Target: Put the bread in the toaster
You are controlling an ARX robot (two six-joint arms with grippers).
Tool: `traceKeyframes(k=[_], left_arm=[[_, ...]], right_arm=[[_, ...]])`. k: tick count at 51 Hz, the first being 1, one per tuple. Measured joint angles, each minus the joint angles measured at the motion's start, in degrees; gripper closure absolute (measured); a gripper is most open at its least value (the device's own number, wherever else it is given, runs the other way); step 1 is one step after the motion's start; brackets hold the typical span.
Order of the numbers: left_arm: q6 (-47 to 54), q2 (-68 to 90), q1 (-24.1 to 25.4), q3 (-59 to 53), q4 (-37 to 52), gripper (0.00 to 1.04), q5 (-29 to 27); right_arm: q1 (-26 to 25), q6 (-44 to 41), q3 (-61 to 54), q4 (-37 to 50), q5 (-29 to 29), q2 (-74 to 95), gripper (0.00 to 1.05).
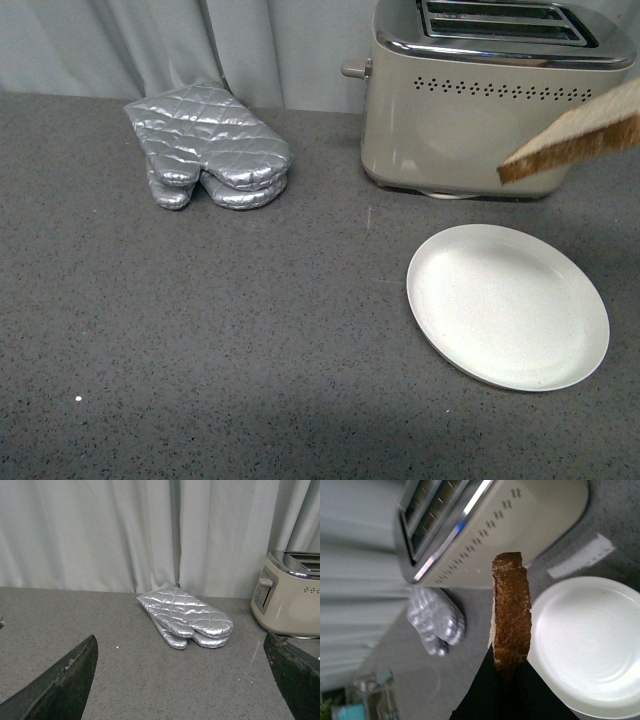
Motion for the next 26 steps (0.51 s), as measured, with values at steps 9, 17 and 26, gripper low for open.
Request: traceKeyframes(k=[9, 17, 26], left_arm=[[0.0, 0.0, 0.0, 0.0, 0.0, 0.07, 0.0], [0.0, 0.0, 0.0, 0.0, 0.0, 0.07, 0.0], [0.0, 0.0, 0.0, 0.0, 0.0, 0.07, 0.0]], right_arm=[[6.3, 13.7, 5.9, 0.8, 14.6, -2.9, 1.04], [10.6, 21.9, 13.7, 0.1, 25.6, 2.2, 1.04], [13.6, 28.7, 21.0, -3.6, 31.1, 8.6, 1.04]])
